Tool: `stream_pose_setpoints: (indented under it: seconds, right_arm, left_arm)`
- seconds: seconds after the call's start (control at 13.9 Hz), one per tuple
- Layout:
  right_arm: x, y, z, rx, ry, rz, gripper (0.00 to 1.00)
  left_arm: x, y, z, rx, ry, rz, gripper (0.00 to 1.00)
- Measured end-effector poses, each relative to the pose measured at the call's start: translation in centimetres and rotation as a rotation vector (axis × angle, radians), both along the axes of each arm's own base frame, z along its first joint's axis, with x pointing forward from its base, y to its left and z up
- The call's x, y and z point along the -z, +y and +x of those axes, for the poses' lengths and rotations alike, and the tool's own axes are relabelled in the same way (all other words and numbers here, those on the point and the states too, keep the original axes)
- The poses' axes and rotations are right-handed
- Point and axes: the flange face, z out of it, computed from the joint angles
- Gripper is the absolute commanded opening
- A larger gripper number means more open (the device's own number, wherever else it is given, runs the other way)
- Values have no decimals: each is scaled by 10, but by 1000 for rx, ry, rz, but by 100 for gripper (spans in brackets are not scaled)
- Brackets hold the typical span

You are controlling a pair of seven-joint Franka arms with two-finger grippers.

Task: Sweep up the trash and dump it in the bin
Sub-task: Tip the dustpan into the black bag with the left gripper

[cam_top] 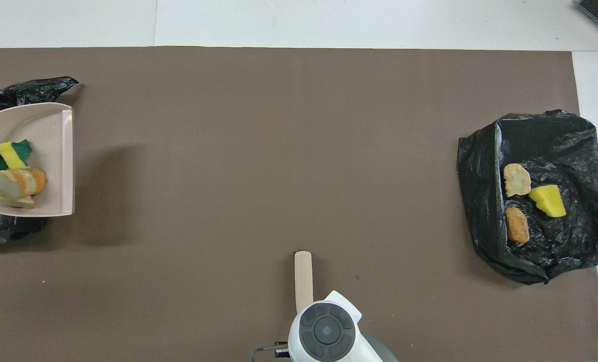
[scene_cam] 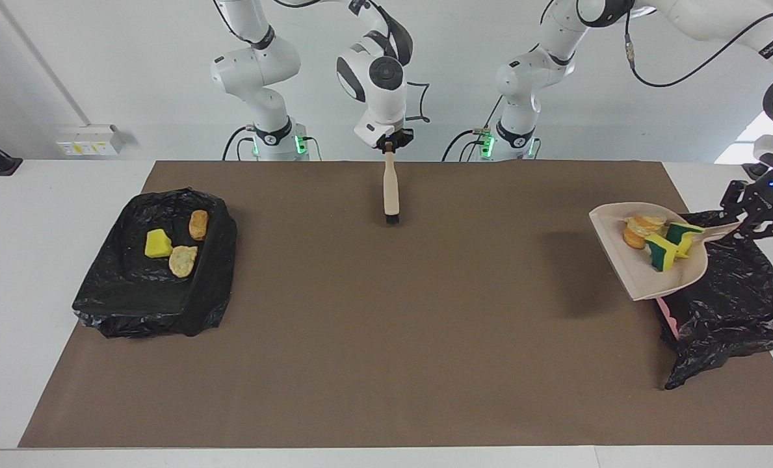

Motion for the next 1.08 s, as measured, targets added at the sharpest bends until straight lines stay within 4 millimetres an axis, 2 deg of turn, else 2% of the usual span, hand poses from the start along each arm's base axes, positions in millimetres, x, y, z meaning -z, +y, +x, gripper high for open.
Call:
stream_pose_setpoints:
  seconds: [0.22, 0.36, 0.43, 0.5, 0.72, 0.79, 0.94, 1.01, 1.08]
  right_arm:
    - [17, 8, -2, -7, 1, 5, 0]
    - [20, 8, -1, -10, 2, 0, 0]
    - [22, 8, -1, -9, 2, 0, 20]
    - [23, 8, 0, -6, 2, 0, 37]
    - [29, 8, 2, 13, 6, -5, 39]
    - [30, 8, 4, 17, 0, 0, 47]
    - [31, 8, 4, 18, -1, 1, 85]
    - [30, 9, 4, 18, -2, 2, 100]
    - [29, 10, 5, 18, -4, 5, 100]
  left_arm:
    - [-10, 47, -10, -50, -20, 64, 0]
    - [-17, 70, -12, -73, -64, 128, 0]
    - [-19, 77, -11, -80, -86, 156, 0]
    - [-20, 83, -11, -90, -100, 174, 0]
    - [-23, 92, -7, -94, -106, 289, 0]
    - [-27, 91, -4, -86, -107, 336, 0]
    - [-32, 84, 1, -56, -93, 407, 0]
    - [-33, 80, 4, -33, -80, 451, 0]
    - [-34, 74, 9, -4, -67, 498, 0]
